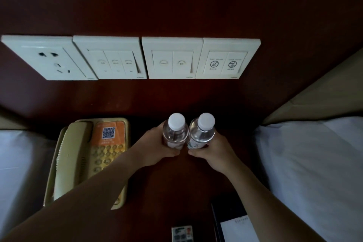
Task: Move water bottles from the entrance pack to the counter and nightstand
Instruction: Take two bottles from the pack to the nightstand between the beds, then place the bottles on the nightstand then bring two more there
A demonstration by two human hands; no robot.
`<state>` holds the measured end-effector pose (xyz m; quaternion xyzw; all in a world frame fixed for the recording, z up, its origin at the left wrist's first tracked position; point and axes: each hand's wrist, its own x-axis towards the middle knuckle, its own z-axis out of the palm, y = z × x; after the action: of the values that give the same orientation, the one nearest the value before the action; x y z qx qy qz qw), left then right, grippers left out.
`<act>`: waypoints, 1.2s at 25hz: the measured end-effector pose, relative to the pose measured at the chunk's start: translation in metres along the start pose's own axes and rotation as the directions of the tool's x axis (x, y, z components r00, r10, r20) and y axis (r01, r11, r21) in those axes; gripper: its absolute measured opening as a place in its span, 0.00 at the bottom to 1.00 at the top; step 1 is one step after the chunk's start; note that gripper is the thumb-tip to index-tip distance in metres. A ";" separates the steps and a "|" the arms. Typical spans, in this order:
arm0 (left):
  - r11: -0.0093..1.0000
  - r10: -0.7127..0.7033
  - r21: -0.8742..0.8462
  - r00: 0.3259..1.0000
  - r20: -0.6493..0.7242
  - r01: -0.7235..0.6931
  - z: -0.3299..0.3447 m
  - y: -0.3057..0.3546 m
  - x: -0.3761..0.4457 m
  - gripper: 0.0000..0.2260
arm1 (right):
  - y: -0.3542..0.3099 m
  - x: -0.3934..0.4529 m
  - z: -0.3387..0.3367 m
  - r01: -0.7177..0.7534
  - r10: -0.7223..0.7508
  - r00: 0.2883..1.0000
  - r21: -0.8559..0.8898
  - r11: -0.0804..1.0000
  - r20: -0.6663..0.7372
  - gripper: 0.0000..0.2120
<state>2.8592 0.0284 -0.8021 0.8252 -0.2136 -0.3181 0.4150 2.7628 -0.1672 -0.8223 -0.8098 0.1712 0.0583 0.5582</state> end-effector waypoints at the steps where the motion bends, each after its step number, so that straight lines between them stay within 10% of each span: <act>1: 1.000 0.006 -0.004 1.000 -0.001 -0.006 0.000 0.000 0.002 0.26 | 0.001 0.003 0.000 0.002 -0.002 1.000 -0.009 1.000 0.016 0.31; 17: 0.989 -0.021 -0.143 1.000 0.001 0.021 0.009 -0.014 0.017 0.30 | 0.006 0.026 -0.004 -0.009 0.008 0.987 0.008 1.000 0.157 0.29; 24: 0.965 -0.120 -0.257 0.947 -0.297 0.042 0.018 0.033 -0.055 0.48 | -0.023 -0.025 -0.018 -0.101 0.100 0.995 0.073 0.992 0.022 0.55; 30: 0.936 0.349 0.174 0.746 -0.567 -0.305 -0.067 0.222 -0.174 0.22 | -0.207 -0.138 -0.117 0.120 -0.083 0.941 0.095 0.988 -0.329 0.27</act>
<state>2.7633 0.0473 -0.5294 0.8463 -0.2266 0.0391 0.4804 2.6936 -0.1803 -0.5563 -0.7831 0.2217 -0.1143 0.5697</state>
